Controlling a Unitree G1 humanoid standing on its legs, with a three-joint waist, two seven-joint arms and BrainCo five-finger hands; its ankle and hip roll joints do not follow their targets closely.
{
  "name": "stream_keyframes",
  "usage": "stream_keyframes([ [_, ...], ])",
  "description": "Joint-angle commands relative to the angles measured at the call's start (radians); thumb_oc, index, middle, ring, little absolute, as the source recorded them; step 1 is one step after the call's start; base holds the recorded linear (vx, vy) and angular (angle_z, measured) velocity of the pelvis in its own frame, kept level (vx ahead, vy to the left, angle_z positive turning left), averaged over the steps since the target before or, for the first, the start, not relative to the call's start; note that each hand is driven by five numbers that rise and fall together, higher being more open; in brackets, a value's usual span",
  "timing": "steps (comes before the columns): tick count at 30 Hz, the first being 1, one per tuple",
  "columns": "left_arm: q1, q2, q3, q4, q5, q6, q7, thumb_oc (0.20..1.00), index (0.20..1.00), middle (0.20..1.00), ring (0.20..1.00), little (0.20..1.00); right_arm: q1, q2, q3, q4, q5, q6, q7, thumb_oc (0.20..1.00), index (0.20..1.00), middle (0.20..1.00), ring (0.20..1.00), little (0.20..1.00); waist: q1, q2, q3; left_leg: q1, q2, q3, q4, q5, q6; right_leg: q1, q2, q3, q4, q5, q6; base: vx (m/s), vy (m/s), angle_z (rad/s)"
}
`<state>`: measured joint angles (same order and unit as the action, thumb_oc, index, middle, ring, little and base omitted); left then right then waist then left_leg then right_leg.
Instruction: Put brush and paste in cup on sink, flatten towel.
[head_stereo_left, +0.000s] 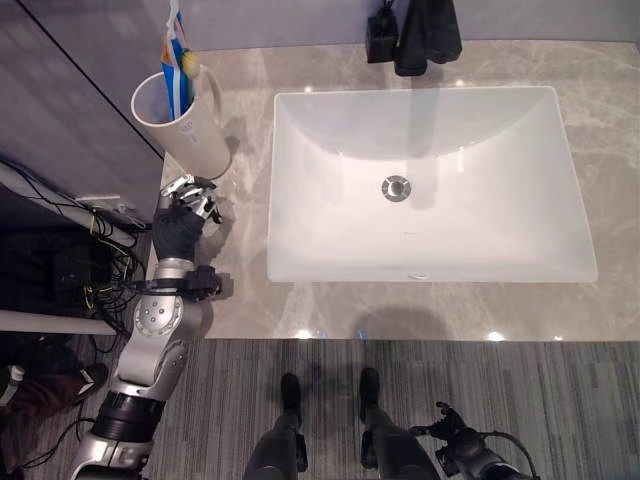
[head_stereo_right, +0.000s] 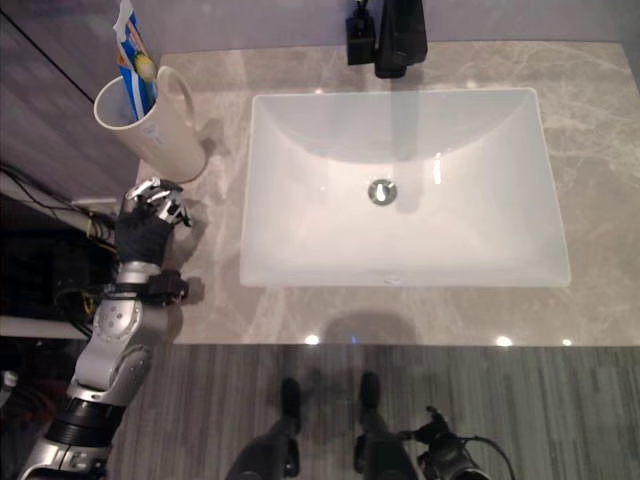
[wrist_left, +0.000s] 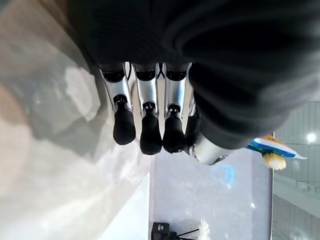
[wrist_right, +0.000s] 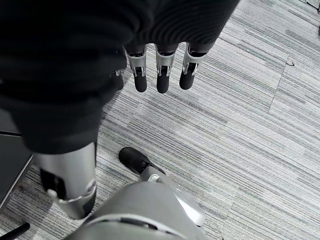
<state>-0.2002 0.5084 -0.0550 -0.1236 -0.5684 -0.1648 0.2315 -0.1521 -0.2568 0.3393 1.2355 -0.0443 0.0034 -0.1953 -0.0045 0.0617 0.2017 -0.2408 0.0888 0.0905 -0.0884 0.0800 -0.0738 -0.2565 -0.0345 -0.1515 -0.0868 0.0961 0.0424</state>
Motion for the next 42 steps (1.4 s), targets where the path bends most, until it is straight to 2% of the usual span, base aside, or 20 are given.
stream_keyframes([
  [1,0.001,0.044,0.066,-0.037,0.024,-0.043,0.003,0.2,0.2,0.2,0.2,0.2,0.039,0.005,0.012,-0.005,0.005,0.002,-0.006,1.0,1.0,1.0,1.0,1.0,0.013,-0.015,-0.033,-0.016,-0.044,-0.017,0.001,0.008,0.01,0.014,-0.016,-0.029,0.074,-0.084,0.007,0.0,0.0,0.0],
  [8,-0.031,0.047,0.095,0.024,0.04,-0.056,0.049,0.2,0.2,0.2,0.2,0.2,0.046,0.003,0.018,0.002,-0.008,0.002,-0.006,1.0,1.0,1.0,1.0,1.0,0.009,-0.022,-0.035,-0.022,-0.043,-0.012,0.001,0.006,0.011,0.011,-0.014,-0.026,0.064,-0.077,0.009,0.0,0.0,0.0],
  [17,-0.16,0.072,0.066,0.176,0.098,-0.052,0.087,0.2,0.2,0.2,0.2,0.2,0.058,0.003,0.03,-0.006,-0.009,-0.001,-0.002,1.0,1.0,1.0,1.0,1.0,-0.016,-0.037,-0.04,-0.016,-0.04,0.01,0.001,-0.002,0.012,0.006,-0.012,-0.005,0.063,-0.071,0.01,0.0,0.001,0.0],
  [42,-0.313,0.127,0.038,0.419,0.165,-0.036,0.162,0.2,0.2,0.2,0.2,0.2,0.066,0.001,0.059,-0.036,-0.007,-0.01,-0.009,1.0,1.0,1.0,1.0,1.0,-0.042,-0.075,-0.031,-0.001,-0.026,0.05,0.001,-0.018,0.011,-0.001,0.005,0.039,0.049,-0.06,0.016,0.0,0.001,-0.06],
])
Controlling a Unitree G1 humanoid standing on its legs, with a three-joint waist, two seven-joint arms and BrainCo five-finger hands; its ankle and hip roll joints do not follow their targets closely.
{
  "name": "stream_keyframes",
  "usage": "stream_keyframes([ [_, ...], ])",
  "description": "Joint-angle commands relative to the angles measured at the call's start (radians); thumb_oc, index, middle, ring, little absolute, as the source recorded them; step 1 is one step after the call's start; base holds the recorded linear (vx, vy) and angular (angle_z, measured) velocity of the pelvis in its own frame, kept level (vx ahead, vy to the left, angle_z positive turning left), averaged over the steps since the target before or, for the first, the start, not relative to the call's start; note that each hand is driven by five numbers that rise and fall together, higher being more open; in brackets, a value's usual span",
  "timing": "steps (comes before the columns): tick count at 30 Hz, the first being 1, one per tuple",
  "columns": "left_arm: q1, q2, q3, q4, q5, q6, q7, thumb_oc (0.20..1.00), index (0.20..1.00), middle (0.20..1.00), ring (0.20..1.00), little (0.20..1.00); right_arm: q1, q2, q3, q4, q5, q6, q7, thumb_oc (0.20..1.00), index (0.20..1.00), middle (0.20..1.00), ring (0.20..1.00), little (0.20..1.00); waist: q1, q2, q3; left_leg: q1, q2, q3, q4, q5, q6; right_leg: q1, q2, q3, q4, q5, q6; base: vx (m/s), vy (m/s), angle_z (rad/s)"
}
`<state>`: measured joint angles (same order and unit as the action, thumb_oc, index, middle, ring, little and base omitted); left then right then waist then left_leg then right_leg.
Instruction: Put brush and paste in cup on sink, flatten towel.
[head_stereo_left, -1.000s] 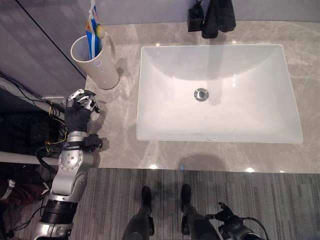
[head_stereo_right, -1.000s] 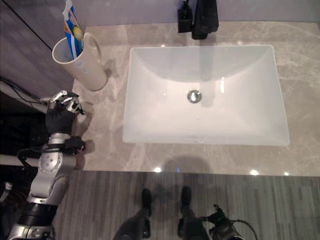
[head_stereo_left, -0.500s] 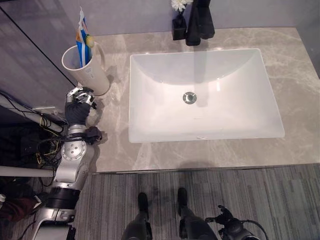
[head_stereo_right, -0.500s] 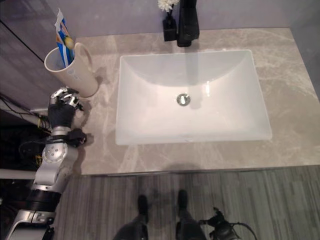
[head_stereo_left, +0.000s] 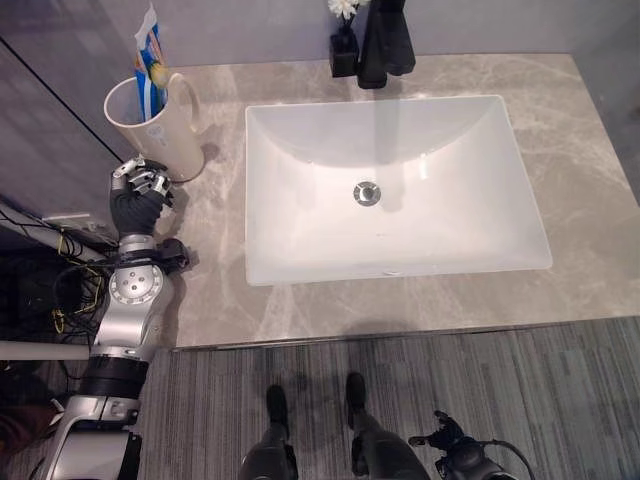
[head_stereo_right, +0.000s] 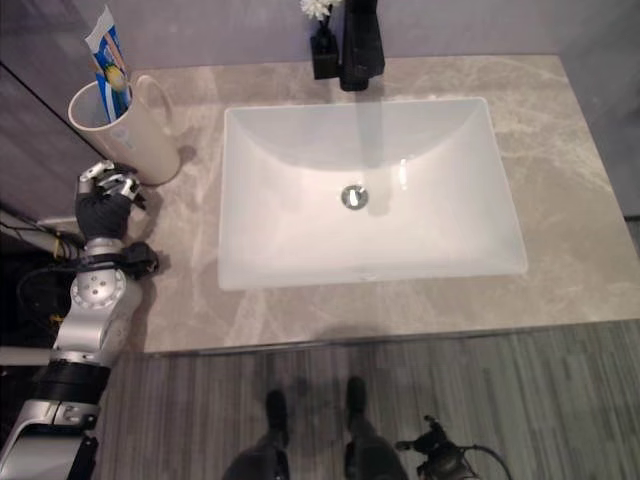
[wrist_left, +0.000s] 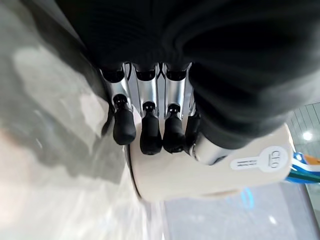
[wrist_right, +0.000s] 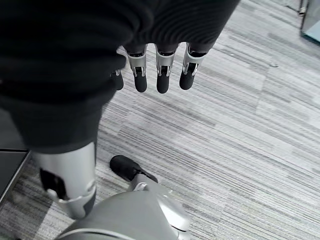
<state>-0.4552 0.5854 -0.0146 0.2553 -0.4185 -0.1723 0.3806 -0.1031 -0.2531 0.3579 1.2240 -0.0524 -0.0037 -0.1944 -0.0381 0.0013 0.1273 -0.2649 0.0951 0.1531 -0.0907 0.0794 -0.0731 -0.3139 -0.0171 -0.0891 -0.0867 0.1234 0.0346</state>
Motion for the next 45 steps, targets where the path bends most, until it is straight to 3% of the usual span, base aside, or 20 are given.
stream_keyframes([
  [1,-0.076,0.056,-0.006,0.057,0.018,-0.028,0.02,0.2,0.2,0.2,0.2,0.2,0.018,-0.003,0.044,-0.027,-0.002,-0.003,-0.01,1.0,1.0,1.0,1.0,1.0,-0.009,-0.017,0.045,0.024,-0.034,-0.01,0.003,-0.019,0.011,0.057,-0.012,-0.02,0.046,-0.085,0.025,0.0,0.0,0.0],
  [21,-0.284,0.135,-0.093,0.255,0.107,-0.01,0.087,0.2,0.2,0.2,0.2,0.2,0.005,-0.002,0.079,-0.054,0.015,-0.028,-0.014,1.0,1.0,1.0,1.0,1.0,-0.029,-0.063,0.04,-0.043,-0.027,0.035,0.003,-0.005,0.005,-0.009,-0.017,0.02,-0.001,-0.009,0.057,-0.01,0.008,-0.06],
  [45,-0.41,0.111,-0.187,0.348,0.119,-0.012,0.102,0.2,0.2,0.2,0.2,0.2,0.014,-0.005,0.11,-0.088,0.027,-0.048,-0.017,1.0,1.0,1.0,1.0,1.0,-0.052,-0.087,0.023,-0.08,-0.018,0.052,0.003,0.002,0.0,-0.066,-0.02,0.05,-0.001,0.019,0.071,0.0,-0.003,-0.02],
])
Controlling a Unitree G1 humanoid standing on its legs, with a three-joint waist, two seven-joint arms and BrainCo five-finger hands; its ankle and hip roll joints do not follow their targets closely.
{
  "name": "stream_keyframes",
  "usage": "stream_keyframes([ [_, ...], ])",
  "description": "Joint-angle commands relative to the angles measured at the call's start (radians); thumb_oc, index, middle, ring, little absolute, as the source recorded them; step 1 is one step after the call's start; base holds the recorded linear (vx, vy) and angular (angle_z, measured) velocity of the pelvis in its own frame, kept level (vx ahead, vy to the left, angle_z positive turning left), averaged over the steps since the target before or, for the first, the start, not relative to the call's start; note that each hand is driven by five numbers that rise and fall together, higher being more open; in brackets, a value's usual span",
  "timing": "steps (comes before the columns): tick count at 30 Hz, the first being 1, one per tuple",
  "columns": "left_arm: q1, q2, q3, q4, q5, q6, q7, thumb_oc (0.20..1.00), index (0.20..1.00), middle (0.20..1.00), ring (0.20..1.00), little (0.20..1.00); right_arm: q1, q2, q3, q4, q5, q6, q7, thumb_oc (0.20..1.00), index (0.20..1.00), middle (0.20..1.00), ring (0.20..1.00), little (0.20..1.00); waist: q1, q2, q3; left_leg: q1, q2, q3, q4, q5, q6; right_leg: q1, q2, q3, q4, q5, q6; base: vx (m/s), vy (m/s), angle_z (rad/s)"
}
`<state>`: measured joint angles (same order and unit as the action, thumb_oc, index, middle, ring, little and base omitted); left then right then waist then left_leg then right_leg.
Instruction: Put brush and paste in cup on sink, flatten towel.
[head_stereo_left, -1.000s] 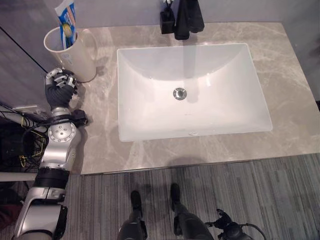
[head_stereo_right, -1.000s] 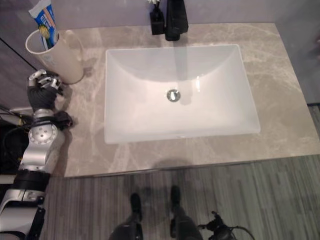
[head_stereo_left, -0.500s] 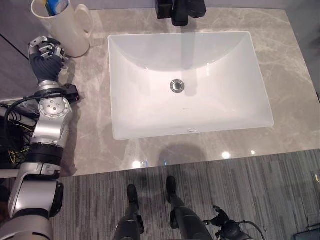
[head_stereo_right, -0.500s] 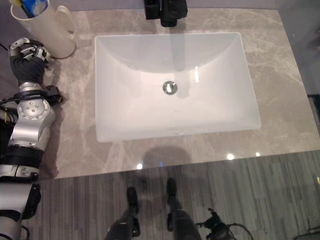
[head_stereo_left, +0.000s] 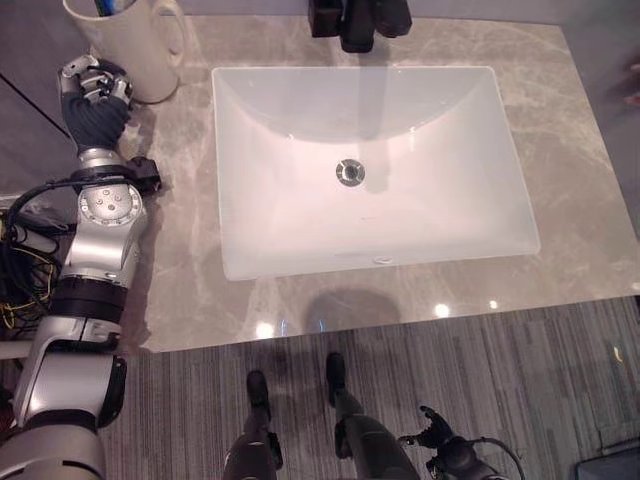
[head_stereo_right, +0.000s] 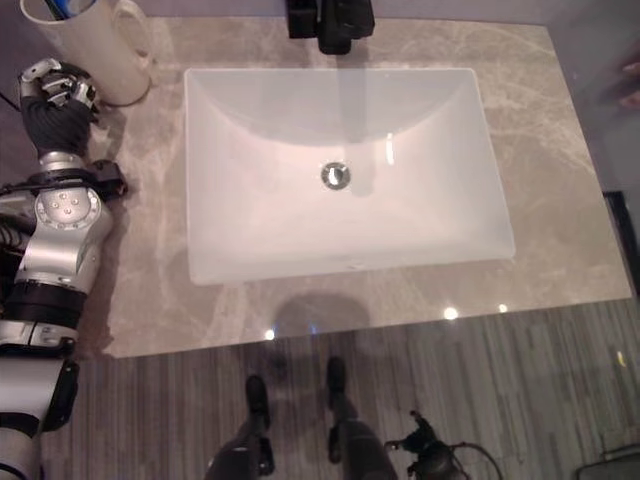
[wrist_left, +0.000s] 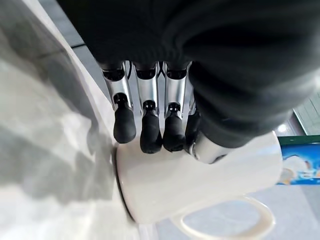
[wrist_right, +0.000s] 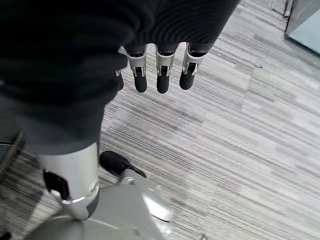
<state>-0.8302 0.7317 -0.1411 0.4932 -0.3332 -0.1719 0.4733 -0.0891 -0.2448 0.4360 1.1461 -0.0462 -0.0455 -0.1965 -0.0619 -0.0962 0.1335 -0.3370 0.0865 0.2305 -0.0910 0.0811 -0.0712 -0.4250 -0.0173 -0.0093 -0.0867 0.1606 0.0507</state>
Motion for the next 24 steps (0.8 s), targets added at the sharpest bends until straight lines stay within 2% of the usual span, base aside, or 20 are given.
stream_keyframes([
  [1,-0.052,-0.031,-0.069,0.125,0.034,-0.01,0.012,0.2,0.2,0.2,0.2,0.2,0.001,-0.015,0.035,-0.007,0.021,-0.007,-0.016,1.0,1.0,1.0,1.0,1.0,-0.031,0.009,0.017,-0.011,-0.007,-0.024,0.004,0.002,-0.003,0.041,-0.018,-0.028,-0.001,-0.015,0.056,0.0,0.0,0.0],
  [15,-0.248,0.014,-0.175,0.291,0.039,0.009,0.017,0.2,0.2,0.2,0.2,0.2,0.017,-0.035,0.054,0.001,0.023,-0.014,-0.016,1.0,1.0,1.0,1.0,1.0,-0.053,-0.004,0.012,-0.029,0.001,-0.015,0.004,0.007,-0.006,0.012,-0.013,-0.017,-0.001,0.003,0.067,0.01,-0.004,-0.05],
  [24,-0.349,0.035,-0.226,0.36,0.002,-0.002,0.02,0.2,0.2,0.2,0.2,0.2,0.017,-0.041,0.07,-0.025,0.037,-0.028,-0.012,1.0,1.0,1.0,1.0,1.0,-0.062,-0.006,0.009,-0.056,0.0,-0.031,0.004,0.017,-0.005,-0.009,-0.018,-0.021,-0.001,0.013,0.073,0.0,0.0,0.0],
])
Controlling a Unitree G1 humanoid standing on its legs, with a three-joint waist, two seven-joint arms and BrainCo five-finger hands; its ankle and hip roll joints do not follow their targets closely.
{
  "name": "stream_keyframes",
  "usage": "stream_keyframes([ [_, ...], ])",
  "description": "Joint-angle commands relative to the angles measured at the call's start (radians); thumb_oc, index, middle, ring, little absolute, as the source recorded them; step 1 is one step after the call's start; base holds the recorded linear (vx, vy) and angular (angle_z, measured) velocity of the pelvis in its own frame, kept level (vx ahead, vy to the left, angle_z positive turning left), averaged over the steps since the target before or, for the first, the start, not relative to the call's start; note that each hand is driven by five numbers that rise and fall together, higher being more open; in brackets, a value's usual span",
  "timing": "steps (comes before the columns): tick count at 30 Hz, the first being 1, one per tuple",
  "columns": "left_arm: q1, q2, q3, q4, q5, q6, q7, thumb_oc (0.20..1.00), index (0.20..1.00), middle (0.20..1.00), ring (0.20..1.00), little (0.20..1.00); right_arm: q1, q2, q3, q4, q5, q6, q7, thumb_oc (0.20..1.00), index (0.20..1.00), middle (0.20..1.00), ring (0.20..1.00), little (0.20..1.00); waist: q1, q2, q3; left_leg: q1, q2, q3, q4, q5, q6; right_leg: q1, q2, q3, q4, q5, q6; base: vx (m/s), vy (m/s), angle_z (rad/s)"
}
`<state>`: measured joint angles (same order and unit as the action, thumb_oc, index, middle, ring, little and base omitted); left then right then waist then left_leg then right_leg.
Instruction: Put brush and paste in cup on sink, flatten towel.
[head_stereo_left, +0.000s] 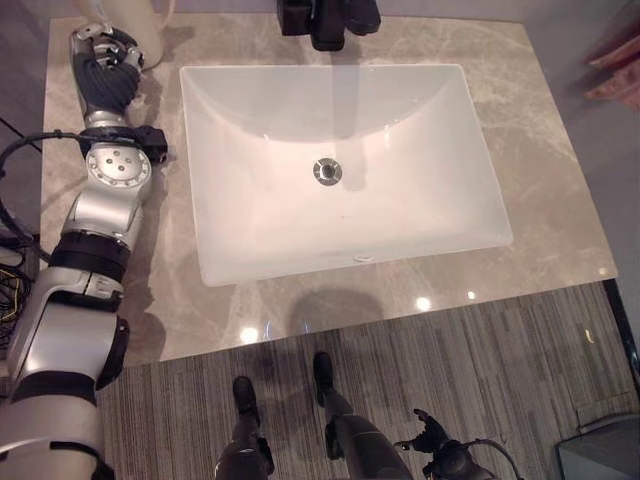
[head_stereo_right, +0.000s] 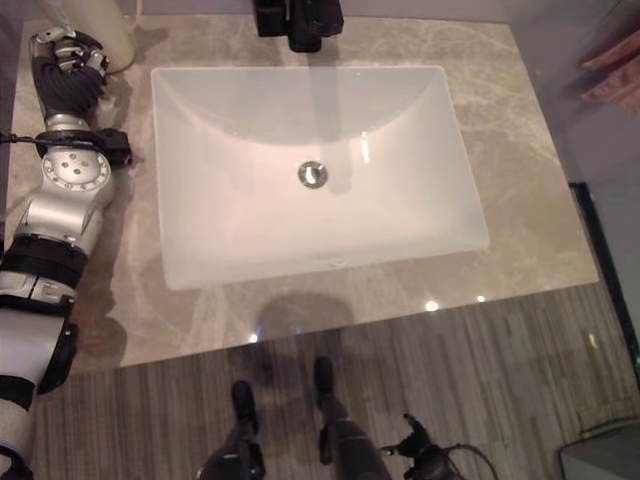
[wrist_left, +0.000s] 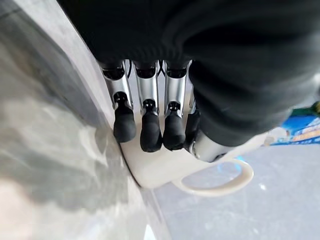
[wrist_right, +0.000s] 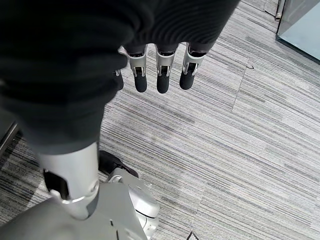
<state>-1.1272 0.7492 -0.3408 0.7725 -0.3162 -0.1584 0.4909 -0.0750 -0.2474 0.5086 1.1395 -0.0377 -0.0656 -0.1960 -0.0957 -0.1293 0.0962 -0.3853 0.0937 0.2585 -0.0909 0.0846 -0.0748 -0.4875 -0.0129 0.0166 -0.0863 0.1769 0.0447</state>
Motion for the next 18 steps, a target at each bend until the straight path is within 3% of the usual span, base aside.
stream_keyframes([
  [1,-0.049,0.012,-0.025,0.08,-0.023,-0.018,0.003,0.2,0.2,0.2,0.2,0.2,0.002,-0.036,-0.001,-0.014,0.029,-0.006,-0.014,1.0,1.0,1.0,1.0,1.0,-0.027,0.029,0.047,-0.009,-0.007,-0.062,0.004,0.013,-0.001,0.053,-0.024,-0.049,-0.001,-0.003,0.08,0.0,0.0,0.0],
  [3,-0.043,0.007,-0.022,0.077,-0.031,-0.023,0.003,0.2,0.2,0.2,0.2,0.2,0.001,-0.035,-0.001,-0.011,0.03,-0.006,-0.014,1.0,1.0,1.0,1.0,1.0,-0.027,0.03,0.046,-0.009,-0.008,-0.066,0.004,0.013,0.0,0.054,-0.025,-0.049,-0.001,-0.004,0.079,0.0,0.0,0.0],
  [9,0.224,-0.078,0.12,-0.213,0.023,-0.073,0.059,0.2,0.2,0.2,0.2,0.2,-0.001,-0.008,-0.018,0.012,0.016,-0.003,-0.023,1.0,1.0,1.0,1.0,1.0,-0.005,0.028,0.047,0.001,-0.017,-0.088,0.004,0.004,0.007,0.072,-0.036,-0.063,-0.001,-0.012,0.077,0.01,0.002,0.03],
  [10,0.33,-0.103,0.176,-0.324,0.054,-0.092,0.065,0.2,0.2,0.2,0.2,0.2,-0.004,0.003,-0.028,0.019,0.004,0.0,-0.026,1.0,1.0,1.0,1.0,1.0,0.008,0.023,0.049,0.007,-0.021,-0.097,0.004,-0.001,0.008,0.082,-0.041,-0.071,-0.001,-0.016,0.077,0.02,-0.002,0.28],
  [15,0.602,-0.156,0.31,-0.551,0.028,-0.15,0.007,0.2,0.2,0.2,0.2,0.2,-0.003,0.008,-0.071,0.021,-0.004,0.002,-0.025,1.0,1.0,1.0,1.0,1.0,0.034,0.019,0.043,0.032,-0.028,-0.12,0.004,-0.014,0.014,0.119,-0.048,-0.092,-0.001,-0.026,0.073,0.03,0.008,0.22],
  [18,0.83,-0.194,0.414,-0.667,-0.043,-0.183,-0.08,0.2,0.2,0.2,0.2,0.2,0.011,0.005,-0.111,0.032,-0.026,0.01,-0.01,1.0,1.0,1.0,1.0,1.0,0.065,0.012,0.02,0.078,-0.037,-0.132,0.004,-0.025,0.017,0.175,-0.06,-0.116,-0.001,-0.033,0.074,0.09,0.062,0.3],
])
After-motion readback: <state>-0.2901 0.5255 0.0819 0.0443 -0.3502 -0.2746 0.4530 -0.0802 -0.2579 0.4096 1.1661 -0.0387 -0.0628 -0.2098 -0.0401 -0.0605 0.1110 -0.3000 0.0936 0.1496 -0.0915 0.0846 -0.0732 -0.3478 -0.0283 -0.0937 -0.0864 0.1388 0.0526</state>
